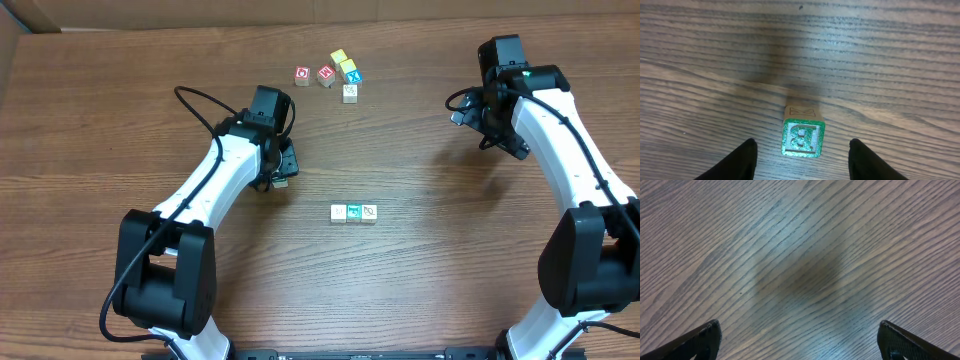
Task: Flip 5 blocks
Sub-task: 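Grasp the green B block with the left gripper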
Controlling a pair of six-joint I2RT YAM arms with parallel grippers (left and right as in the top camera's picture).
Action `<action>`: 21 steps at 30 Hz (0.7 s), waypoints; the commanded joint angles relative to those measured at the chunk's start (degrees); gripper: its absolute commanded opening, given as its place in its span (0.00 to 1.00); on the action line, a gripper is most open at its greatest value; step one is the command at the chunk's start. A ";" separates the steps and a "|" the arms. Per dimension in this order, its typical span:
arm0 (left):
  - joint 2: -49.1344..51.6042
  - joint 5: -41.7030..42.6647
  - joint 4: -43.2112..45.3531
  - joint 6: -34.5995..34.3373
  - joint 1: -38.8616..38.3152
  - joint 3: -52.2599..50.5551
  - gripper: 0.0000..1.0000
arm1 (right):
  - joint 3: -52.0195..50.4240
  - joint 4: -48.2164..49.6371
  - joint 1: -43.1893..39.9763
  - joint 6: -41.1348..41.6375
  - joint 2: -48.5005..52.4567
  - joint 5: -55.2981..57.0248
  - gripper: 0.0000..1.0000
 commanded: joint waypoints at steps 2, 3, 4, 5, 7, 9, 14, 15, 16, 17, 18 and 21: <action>0.00 -0.94 1.44 1.16 0.07 -2.19 0.43 | 0.31 0.33 0.11 0.04 -1.31 0.28 1.00; 0.00 -0.94 1.75 1.14 0.07 -2.60 0.42 | 0.31 0.33 0.11 0.02 -1.31 0.28 1.00; 0.00 -0.96 2.03 1.14 0.07 -3.02 0.42 | 0.31 0.33 0.11 0.04 -1.31 0.26 1.00; 0.00 -0.96 2.32 1.16 0.07 -3.43 0.42 | 0.31 0.33 0.11 0.04 -1.31 0.28 1.00; 0.04 -0.96 3.02 1.86 0.07 -4.20 0.43 | 0.31 0.33 0.11 0.02 -1.31 0.28 1.00; 0.07 -0.92 4.11 3.78 0.04 -4.92 0.44 | 0.31 0.33 0.11 0.02 -1.31 0.26 1.00; 0.11 -0.57 6.80 7.19 0.04 -6.12 0.49 | 0.31 0.33 0.11 0.04 -1.31 0.26 1.00; 0.11 -0.59 7.15 7.19 0.04 -6.19 0.50 | 0.31 0.33 0.11 0.04 -1.31 0.28 1.00; 0.11 -0.57 7.41 7.17 0.04 -6.23 0.49 | 0.31 0.33 0.11 0.04 -1.31 0.28 1.00; 0.11 -0.55 7.63 7.15 0.04 -6.25 0.49 | 0.31 0.33 0.11 0.04 -1.31 0.26 1.00; 0.11 -0.55 7.91 7.15 0.04 -6.27 0.48 | 0.31 0.33 0.11 0.02 -1.31 0.28 1.00; 0.11 -0.55 8.31 7.15 0.04 -6.29 0.45 | 0.31 0.33 0.11 0.04 -1.31 0.26 1.00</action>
